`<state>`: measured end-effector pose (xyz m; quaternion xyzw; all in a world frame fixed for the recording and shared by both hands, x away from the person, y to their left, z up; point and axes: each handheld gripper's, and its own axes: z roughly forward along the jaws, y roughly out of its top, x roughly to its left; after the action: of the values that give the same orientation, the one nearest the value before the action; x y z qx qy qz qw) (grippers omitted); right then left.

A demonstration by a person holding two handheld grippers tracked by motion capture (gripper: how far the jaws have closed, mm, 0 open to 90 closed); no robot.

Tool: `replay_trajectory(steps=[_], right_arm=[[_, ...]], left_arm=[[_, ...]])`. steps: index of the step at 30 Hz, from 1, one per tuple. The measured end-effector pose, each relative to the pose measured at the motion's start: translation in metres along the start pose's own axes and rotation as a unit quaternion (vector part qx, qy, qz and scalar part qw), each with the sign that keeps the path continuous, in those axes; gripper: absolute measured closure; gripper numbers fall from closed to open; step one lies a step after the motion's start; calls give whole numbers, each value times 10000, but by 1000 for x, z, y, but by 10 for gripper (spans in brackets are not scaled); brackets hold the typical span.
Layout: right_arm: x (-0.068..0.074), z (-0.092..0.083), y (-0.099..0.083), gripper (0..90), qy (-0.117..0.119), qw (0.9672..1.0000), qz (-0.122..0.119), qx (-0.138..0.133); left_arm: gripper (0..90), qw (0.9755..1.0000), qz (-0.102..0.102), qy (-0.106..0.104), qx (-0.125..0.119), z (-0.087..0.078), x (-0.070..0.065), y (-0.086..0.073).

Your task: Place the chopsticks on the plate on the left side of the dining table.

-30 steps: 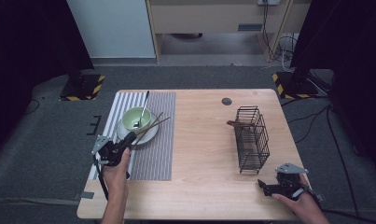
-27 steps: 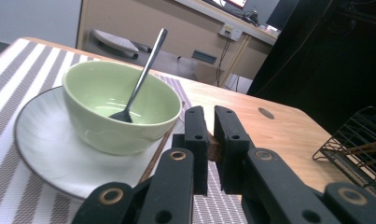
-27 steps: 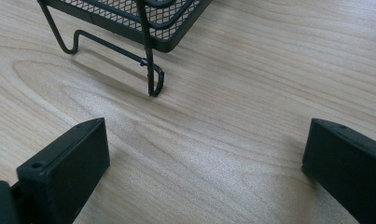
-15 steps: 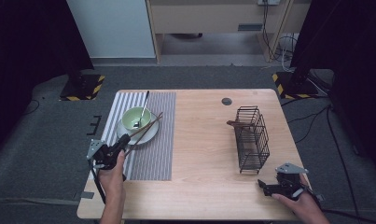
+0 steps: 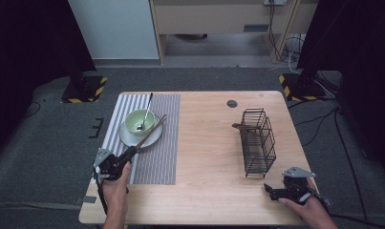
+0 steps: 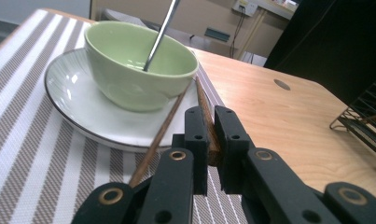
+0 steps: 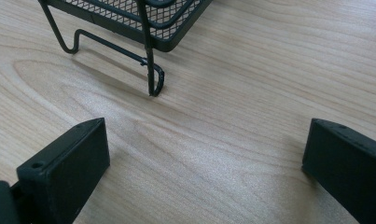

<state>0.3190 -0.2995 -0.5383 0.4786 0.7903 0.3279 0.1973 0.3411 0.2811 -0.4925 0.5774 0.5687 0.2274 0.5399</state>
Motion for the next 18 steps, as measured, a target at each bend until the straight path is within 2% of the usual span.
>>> replay_trajectory(steps=[10, 13, 15, 18], right_arm=[[0, 0, 0, 7, 3, 10000, -2, 0], [0, 0, 0, 6, 5, 10000, 0, -2], [0, 0, 0, 6, 6, 10000, -1, -2], [0, 0, 0, 6, 4, 10000, -2, -3]], left_arm=[[841, 9998, 92, 59, 149, 2, -5, -4], [841, 9990, 282, 53, 342, 1, -7, -8], [840, 9988, 233, -18, 442, 1, -5, -11], [840, 9984, 203, -1, 536, 3, -4, -14]])
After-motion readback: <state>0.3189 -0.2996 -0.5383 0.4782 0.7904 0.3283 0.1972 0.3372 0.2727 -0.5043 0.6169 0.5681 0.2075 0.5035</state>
